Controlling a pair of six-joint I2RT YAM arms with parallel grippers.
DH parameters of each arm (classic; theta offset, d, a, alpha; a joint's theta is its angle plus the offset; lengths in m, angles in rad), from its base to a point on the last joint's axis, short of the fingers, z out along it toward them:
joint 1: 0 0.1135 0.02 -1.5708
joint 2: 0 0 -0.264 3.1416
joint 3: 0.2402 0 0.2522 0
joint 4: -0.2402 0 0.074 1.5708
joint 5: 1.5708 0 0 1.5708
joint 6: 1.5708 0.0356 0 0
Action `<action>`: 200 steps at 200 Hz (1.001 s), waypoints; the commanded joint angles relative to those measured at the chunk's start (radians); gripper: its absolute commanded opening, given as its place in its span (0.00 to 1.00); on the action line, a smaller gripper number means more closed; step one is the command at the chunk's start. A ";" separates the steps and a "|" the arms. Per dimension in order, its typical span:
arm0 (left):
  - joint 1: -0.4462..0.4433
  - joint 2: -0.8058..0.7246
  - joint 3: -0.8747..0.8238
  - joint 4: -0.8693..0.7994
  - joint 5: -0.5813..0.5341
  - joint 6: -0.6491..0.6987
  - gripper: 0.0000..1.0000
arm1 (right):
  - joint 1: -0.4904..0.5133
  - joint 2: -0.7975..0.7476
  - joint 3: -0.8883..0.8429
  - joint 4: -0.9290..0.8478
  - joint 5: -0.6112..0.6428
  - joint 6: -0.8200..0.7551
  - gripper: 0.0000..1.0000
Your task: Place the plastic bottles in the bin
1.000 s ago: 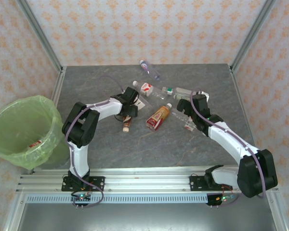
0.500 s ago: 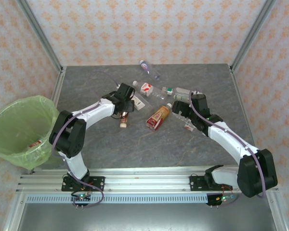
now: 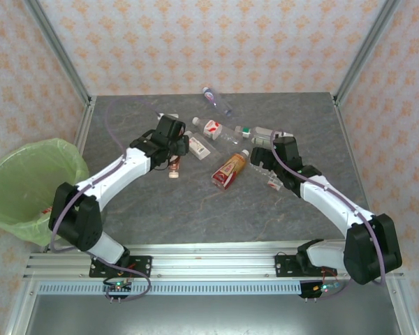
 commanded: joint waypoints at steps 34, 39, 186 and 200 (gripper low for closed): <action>-0.006 -0.166 -0.005 -0.031 -0.193 -0.003 0.55 | 0.004 -0.029 0.017 0.042 0.143 -0.012 0.99; -0.006 -0.181 -0.006 -0.031 -0.203 -0.001 0.55 | 0.004 -0.031 0.017 0.045 0.150 -0.011 0.99; 0.131 -0.520 0.097 -0.088 -0.377 0.037 0.52 | 0.004 -0.090 -0.067 0.160 0.294 0.065 0.99; 0.140 -0.537 0.102 -0.098 -0.405 0.047 0.51 | 0.004 -0.086 -0.064 0.167 0.289 0.069 0.99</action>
